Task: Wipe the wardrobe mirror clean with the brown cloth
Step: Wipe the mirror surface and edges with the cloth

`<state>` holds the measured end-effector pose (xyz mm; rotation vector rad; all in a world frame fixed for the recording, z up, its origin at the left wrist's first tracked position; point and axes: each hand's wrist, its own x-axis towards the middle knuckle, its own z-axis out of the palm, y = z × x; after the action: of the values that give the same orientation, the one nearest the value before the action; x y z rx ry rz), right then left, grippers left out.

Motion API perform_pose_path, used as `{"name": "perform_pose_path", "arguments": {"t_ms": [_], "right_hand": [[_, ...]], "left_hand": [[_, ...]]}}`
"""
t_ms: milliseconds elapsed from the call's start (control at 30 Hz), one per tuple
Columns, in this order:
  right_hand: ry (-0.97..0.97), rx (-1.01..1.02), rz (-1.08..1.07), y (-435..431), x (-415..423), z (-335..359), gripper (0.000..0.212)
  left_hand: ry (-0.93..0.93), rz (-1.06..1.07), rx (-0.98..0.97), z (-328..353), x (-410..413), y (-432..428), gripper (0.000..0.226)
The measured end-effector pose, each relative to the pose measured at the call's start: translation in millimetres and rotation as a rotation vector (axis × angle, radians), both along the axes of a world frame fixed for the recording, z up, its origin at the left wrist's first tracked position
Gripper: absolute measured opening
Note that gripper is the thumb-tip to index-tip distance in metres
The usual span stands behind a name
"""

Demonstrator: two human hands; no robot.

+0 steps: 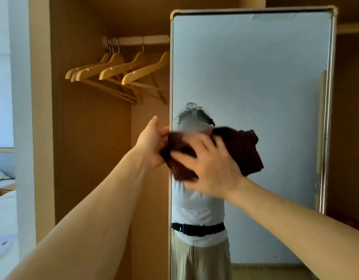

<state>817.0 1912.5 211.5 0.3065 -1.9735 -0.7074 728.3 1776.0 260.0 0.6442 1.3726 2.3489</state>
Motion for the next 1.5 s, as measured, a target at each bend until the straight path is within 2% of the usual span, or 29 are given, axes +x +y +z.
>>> {"name": "perform_pose_path", "arguments": {"t_ms": [100, 167, 233, 367, 433, 500, 600, 700, 767, 833, 867, 967, 1033, 1100, 1167, 1233, 1367, 1433, 1500], "right_hand": [[-0.225, 0.275, 0.021, 21.3, 14.2, -6.7, 0.058], [-0.225, 0.316, 0.003, 25.6, 14.6, 15.7, 0.061], [-0.084, 0.175, -0.013, 24.0, 11.5, 51.8, 0.063], [0.211, -0.241, -0.060, 17.1, 3.9, 129.7, 0.065], [0.310, -0.312, -0.095, 11.7, -2.5, 138.5, 0.064], [0.351, -0.336, -0.069, 5.0, -7.9, 115.0, 0.065], [0.192, -0.123, -0.001, -1.1, -9.0, 41.6, 0.072], [-0.010, 0.087, -0.012, 7.4, 1.4, -9.8, 0.071], [-0.127, 0.217, 0.035, 18.0, 8.8, -2.5, 0.064], [-0.150, 0.335, 0.037, 28.6, 13.2, 29.5, 0.061], [-0.096, 0.302, 0.022, 33.1, 14.3, 51.1, 0.061], [0.183, -0.070, -0.044, 44.3, 15.7, 121.6, 0.066], [0.305, -0.230, -0.096, 48.4, 17.4, 153.3, 0.068], [0.364, -0.293, -0.108, 46.5, 16.6, 156.7, 0.067], [0.393, -0.302, -0.071, 42.5, 12.5, 128.4, 0.068], [0.307, -0.172, -0.017, 39.9, 10.8, 77.4, 0.072], [-0.085, 0.254, 0.009, 53.0, 26.7, -13.6, 0.067], [-0.224, 0.349, 0.041, 59.2, 33.1, -20.4, 0.061], [-0.221, 0.377, 0.044, 63.6, 35.3, 2.0, 0.058]], "left_hand": [[0.029, 0.020, -0.039, 1.3, 3.9, -0.2, 0.065], [0.028, 0.036, -0.027, 0.9, 3.1, 3.2, 0.061], [0.024, 0.032, -0.002, -0.6, 1.2, 7.8, 0.054], [0.034, 0.050, 0.001, -4.0, -3.6, 9.9, 0.049], [0.037, 0.034, 0.002, -4.9, -5.5, 8.7, 0.053], [0.043, 0.025, 0.014, -4.8, -4.5, 8.9, 0.053], [0.045, 0.049, 0.073, -4.3, -1.3, 11.4, 0.045], [0.042, 0.086, 0.028, -3.9, -0.1, 13.0, 0.045], [0.075, 0.100, 0.031, -4.2, -0.4, 14.3, 0.042], [0.104, 0.141, 0.021, -4.5, -5.9, 17.5, 0.041], [0.124, 0.152, 0.004, -5.2, -8.3, 18.7, 0.039], [0.142, 0.159, -0.008, -7.8, -12.4, 17.9, 0.039], [0.143, 0.147, 0.007, -8.7, -12.8, 15.3, 0.038], [0.153, 0.136, 0.001, -8.2, -11.2, 13.2, 0.036], [0.152, 0.128, -0.010, -7.4, -9.1, 11.9, 0.037], [0.150, 0.124, -0.016, -7.4, -7.2, 13.1, 0.039], [0.147, 0.135, -0.027, -5.6, -1.3, 14.0, 0.037], [0.144, 0.132, -0.029, -5.5, 1.5, 11.9, 0.037], [0.149, 0.124, -0.018, -5.6, 2.0, 11.9, 0.038]]}}
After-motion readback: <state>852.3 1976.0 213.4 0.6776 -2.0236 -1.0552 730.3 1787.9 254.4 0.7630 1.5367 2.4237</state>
